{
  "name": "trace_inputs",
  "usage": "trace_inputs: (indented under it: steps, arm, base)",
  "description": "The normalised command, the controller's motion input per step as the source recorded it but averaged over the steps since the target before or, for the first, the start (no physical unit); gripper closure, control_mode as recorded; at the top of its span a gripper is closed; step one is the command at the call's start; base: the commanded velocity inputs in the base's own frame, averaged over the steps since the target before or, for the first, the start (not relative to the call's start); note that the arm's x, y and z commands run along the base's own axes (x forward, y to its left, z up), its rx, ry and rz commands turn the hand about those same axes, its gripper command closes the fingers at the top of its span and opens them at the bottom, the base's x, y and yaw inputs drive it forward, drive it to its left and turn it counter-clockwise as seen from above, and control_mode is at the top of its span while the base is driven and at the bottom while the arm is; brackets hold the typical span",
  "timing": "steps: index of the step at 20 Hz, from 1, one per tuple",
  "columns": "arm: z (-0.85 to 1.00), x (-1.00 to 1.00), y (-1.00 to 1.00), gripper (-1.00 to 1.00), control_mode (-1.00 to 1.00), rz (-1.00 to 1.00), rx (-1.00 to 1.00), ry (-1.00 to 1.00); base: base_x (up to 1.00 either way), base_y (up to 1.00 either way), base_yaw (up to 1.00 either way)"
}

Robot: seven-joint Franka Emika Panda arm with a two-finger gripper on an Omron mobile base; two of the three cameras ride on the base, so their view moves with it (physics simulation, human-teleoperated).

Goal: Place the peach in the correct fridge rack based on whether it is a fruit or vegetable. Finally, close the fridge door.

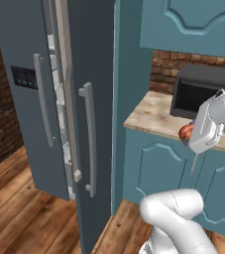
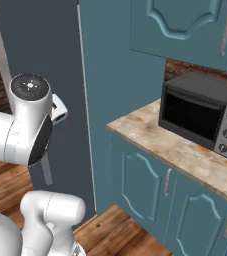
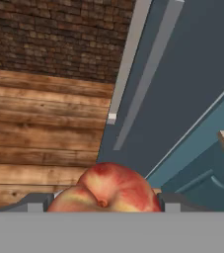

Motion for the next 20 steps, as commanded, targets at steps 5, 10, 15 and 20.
trace_inputs:
  steps: [5, 10, 15, 20]
  arm:
    - [0.00, 0.00, 0.00, 1.00, 1.00, 0.00, 0.00, 0.00]
    - [0.00, 0.00, 0.00, 1.00, 1.00, 0.00, 0.00, 0.00]
    - [0.00, 0.00, 0.00, 1.00, 1.00, 0.00, 0.00, 0.00]
    - [0.00, 0.00, 0.00, 1.00, 1.00, 0.00, 0.00, 0.00]
  base:
    - [-0.36, 0.94, 0.44]
    - [-0.01, 1.00, 0.19]
    - [0.09, 1.00, -0.06]
    - [0.15, 0.96, -0.45]
